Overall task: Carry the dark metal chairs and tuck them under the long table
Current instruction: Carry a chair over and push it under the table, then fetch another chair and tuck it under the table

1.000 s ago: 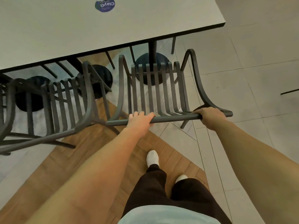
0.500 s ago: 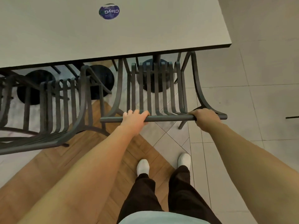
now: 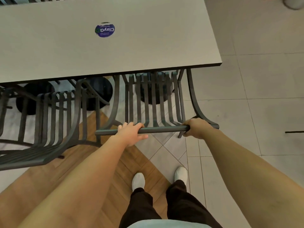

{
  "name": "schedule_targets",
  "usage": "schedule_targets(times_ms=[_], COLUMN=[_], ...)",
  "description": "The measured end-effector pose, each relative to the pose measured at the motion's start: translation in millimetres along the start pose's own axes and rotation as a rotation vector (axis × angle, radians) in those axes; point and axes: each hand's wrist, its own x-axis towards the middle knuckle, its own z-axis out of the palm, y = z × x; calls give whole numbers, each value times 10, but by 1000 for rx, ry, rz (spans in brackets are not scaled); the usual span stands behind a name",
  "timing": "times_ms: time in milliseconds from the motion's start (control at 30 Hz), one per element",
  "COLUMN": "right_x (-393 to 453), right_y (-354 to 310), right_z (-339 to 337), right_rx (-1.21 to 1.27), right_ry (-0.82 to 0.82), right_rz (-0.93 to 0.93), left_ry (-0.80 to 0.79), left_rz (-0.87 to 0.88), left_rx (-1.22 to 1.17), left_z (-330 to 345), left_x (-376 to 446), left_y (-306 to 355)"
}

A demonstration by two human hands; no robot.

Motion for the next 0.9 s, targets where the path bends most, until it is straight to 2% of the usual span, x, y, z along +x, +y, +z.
schedule_targets(times_ms=[133,400,533,767,900], right_x=[-83,-199,-143,-77,-22], right_y=[29,435,1030,2339,3011], right_z=[-122,-473,-779,-1697,-2257], right_rx=[124,261,181,91,82], right_ry=[-14,267,274,190,201], right_rz=[29,111,116,95,84], left_ry=[2,107,123,168,174], left_rz=[-22,83,141,68,58], left_rx=[-72,-55,-93,-173,-214], left_z=[-112,-654,-912,-1202,-1389], left_x=[-24,334,585,1069,1410], left_y=[71,727,1371,2774,3525])
